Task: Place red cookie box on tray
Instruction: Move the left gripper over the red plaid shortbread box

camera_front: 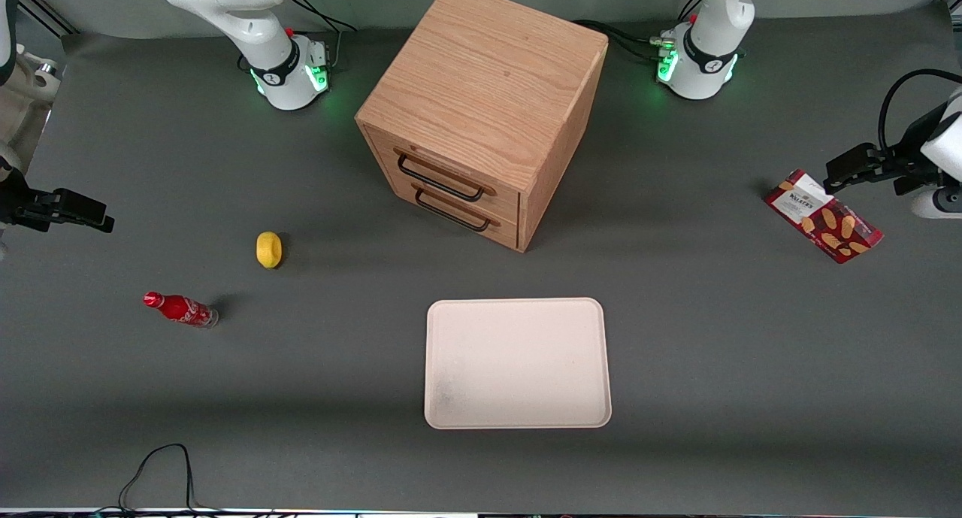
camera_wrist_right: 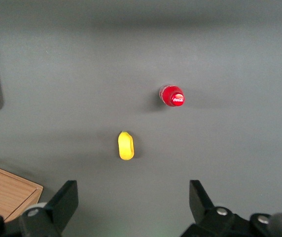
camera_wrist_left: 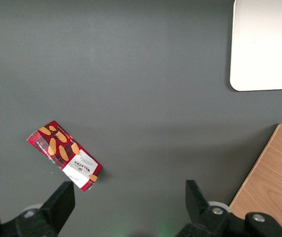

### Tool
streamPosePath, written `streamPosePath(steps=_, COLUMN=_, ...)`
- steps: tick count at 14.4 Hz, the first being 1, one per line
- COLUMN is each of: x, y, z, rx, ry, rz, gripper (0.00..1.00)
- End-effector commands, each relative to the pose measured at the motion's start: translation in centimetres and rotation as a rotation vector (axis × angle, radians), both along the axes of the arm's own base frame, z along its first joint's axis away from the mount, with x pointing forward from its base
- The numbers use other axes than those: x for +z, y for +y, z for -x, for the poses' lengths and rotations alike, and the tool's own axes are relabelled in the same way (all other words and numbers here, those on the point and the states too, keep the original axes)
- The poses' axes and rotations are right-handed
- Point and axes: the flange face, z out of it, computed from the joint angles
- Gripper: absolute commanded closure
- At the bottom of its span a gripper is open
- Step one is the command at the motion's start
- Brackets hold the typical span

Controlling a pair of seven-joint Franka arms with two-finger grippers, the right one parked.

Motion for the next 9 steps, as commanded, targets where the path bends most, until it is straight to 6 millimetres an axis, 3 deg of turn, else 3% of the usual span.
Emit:
streamPosePath(steps=1, x=0.3, y=0.0, z=0.1, rx=-0.014, ry=0.007, rz=-0.009, gripper=0.00)
streamPosePath(steps=5, x=0.0, y=1.1, z=0.0, rx=0.009, ry=0.013, rz=-0.010, gripper=0.00)
streamPosePath(steps=9, x=-1.2, y=6.7, z=1.2, rx=0.071, ry=0.061, rz=-0.049, gripper=0.00)
